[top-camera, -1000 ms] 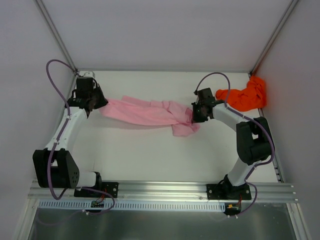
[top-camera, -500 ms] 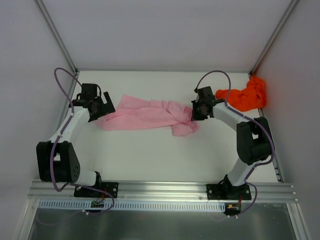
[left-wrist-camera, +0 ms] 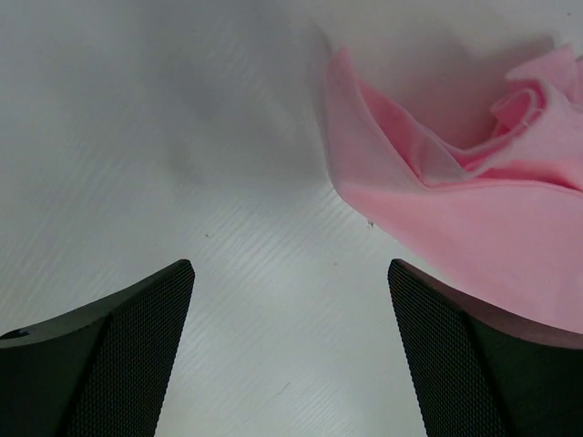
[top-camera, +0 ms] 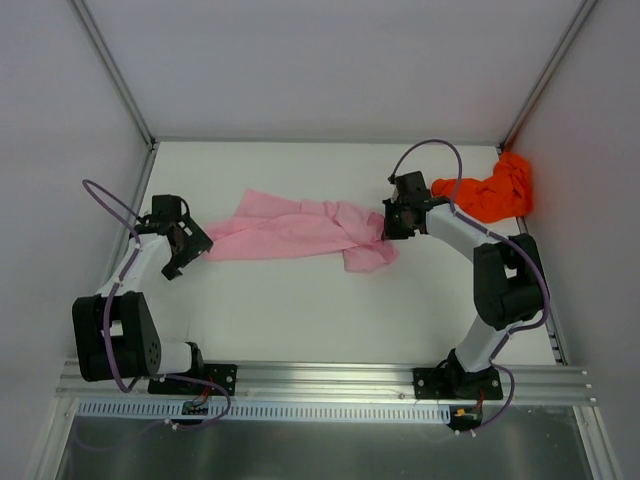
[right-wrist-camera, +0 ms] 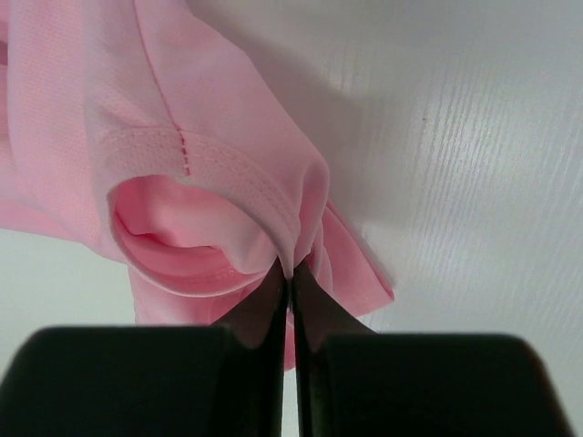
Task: Fold and stack the t-shirts
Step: Flatten out the tshirt
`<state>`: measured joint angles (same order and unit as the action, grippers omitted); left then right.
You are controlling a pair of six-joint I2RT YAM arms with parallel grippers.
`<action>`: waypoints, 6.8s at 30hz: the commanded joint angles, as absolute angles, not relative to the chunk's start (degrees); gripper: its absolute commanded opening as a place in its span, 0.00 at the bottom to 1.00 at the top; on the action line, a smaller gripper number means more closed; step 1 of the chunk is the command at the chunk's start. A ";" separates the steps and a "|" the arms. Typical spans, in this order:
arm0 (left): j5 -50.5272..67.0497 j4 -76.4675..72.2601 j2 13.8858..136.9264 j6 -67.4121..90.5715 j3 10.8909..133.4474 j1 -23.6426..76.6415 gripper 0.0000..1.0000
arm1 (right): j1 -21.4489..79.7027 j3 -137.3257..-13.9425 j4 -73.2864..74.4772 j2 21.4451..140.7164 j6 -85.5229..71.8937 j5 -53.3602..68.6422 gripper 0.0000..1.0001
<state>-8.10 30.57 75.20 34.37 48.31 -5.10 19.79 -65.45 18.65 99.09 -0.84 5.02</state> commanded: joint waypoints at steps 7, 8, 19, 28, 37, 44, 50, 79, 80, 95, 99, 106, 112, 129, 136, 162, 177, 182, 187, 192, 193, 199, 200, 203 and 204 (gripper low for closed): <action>-7.74 25.14 80.24 44.38 50.97 -9.22 0.82 | 19.42 -65.92 17.58 97.91 -1.84 5.62 0.01; -6.34 24.35 81.64 44.65 51.24 -10.36 0.81 | 19.51 -65.48 17.32 97.65 -2.11 5.71 0.01; -3.78 19.79 90.17 42.19 55.20 -11.07 0.71 | 19.51 -65.83 17.23 97.91 -2.28 5.63 0.01; 1.50 16.78 91.32 40.00 55.19 -11.07 0.08 | 19.51 -66.09 17.49 97.82 -2.64 4.57 0.01; 5.77 14.68 77.09 18.22 58.35 -11.07 0.00 | 19.42 -67.15 17.31 96.24 -3.25 4.48 0.01; 31.24 16.08 66.98 5.55 59.77 -11.07 0.00 | 19.51 -68.64 17.67 93.26 -3.34 1.68 0.01; 40.34 18.55 66.44 2.10 56.52 -9.76 0.09 | 18.72 -67.15 18.46 92.29 -2.90 0.35 0.01; 29.86 15.65 61.26 -33.05 39.21 -1.23 0.98 | 10.81 -72.77 19.34 96.15 8.52 2.28 0.01; 31.27 14.34 61.96 -33.31 38.50 -1.49 0.98 | 10.72 -72.86 19.34 96.76 8.87 2.37 0.01; 35.68 24.17 90.79 -31.99 57.84 -5.80 0.78 | 9.49 -75.59 21.09 99.32 9.67 6.07 0.01; 37.17 23.38 89.03 -33.13 55.55 -5.80 0.78 | 8.35 -75.50 21.97 99.40 9.49 4.57 0.01; 38.68 21.71 88.50 -31.65 51.77 -6.59 0.78 | 7.73 -75.50 22.41 99.49 8.96 3.52 0.01; 36.40 22.23 90.26 -30.59 52.91 -6.68 0.79 | 7.29 -76.20 23.29 99.58 8.79 1.94 0.01; 34.89 27.68 97.02 -30.06 57.12 -6.68 0.74 | 6.77 -76.90 23.12 99.93 8.35 2.81 0.01; 35.77 27.69 99.14 -28.13 57.66 -6.59 0.70 | 6.77 -76.91 23.38 99.32 8.17 2.90 0.01; 29.36 20.92 74.72 -23.56 51.68 -6.68 0.00 | 7.99 -65.32 17.50 92.48 4.75 21.26 0.02; 17.58 10.56 61.44 -19.34 39.57 -7.03 0.00 | 12.83 -45.88 33.30 67.68 -6.42 6.76 0.51; 21.00 3.35 60.11 -17.85 33.76 -7.03 0.00 | 12.83 -58.24 33.31 70.29 -0.10 9.49 0.85; 23.11 0.88 62.31 -16.26 33.05 -7.03 0.00 | 12.83 -73.98 31.99 83.03 7.99 13.08 0.86; 23.20 0.35 63.02 -16.26 33.22 -7.03 0.00 | 13.71 -87.96 33.66 99.36 12.83 16.25 0.86; 23.20 0.44 62.84 -16.35 33.22 -7.03 0.00 | 13.97 -89.02 33.66 101.23 13.18 16.43 0.86; 23.03 0.44 62.75 -16.17 33.05 -7.03 0.00 | 18.19 -92.99 35.16 112.13 15.91 15.29 0.86; 23.38 0.44 62.84 -16.08 33.13 -7.03 0.00 | 19.06 -93.08 34.81 113.02 15.82 15.03 0.85; 23.21 0.61 62.84 -16.08 32.96 -7.03 0.00 | 19.51 -93.08 34.45 115.75 14.86 14.24 0.79; 23.20 0.53 62.75 -16.08 33.05 -7.03 0.00 | 19.51 -93.08 34.37 116.10 14.77 14.24 0.77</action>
<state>22.06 2.52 62.89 -16.86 33.06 -6.50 19.35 -90.45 33.52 116.40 14.04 14.33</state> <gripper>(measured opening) 0.010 0.782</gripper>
